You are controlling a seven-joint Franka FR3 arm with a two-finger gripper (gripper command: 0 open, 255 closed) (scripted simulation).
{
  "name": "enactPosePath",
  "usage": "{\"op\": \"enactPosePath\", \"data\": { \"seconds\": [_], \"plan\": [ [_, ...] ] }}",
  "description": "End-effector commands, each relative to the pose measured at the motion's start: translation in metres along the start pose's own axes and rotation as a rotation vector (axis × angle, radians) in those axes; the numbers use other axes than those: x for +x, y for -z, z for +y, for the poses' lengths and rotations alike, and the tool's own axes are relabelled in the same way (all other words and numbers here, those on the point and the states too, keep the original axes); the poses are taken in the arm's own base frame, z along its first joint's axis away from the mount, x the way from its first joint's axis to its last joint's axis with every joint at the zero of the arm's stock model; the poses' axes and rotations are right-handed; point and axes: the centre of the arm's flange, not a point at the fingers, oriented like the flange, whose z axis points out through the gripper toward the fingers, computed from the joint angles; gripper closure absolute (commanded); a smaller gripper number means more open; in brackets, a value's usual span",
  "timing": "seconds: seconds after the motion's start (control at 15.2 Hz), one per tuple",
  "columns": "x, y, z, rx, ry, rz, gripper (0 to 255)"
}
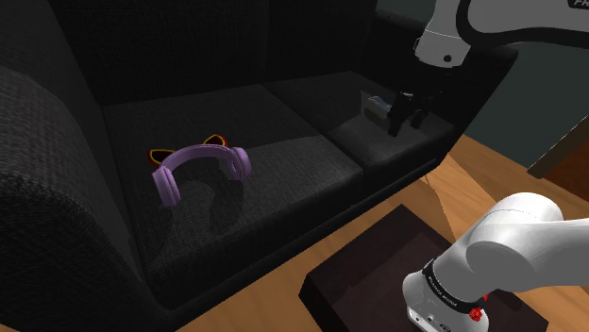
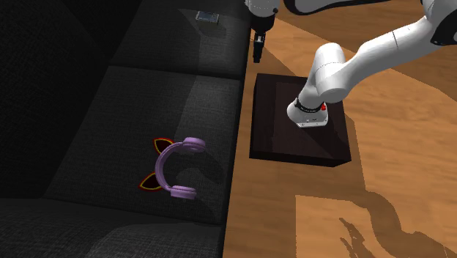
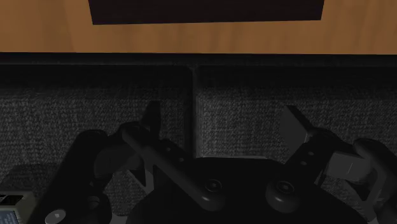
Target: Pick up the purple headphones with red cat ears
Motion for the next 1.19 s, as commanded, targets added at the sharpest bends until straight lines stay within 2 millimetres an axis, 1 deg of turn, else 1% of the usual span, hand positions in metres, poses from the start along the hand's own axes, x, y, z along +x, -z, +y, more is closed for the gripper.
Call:
{"op": "enactPosePath", "data": {
  "seconds": [0.0,0.59,1.12],
  "plan": [
    [0.0,0.0,0.0,0.0,0.0,0.0,0],
    [0.071,-0.014,-0.098,-0.029,0.072,0.004,0],
    [0.128,-0.029,-0.189,-0.054,0.135,0.007,0]
  ]
}}
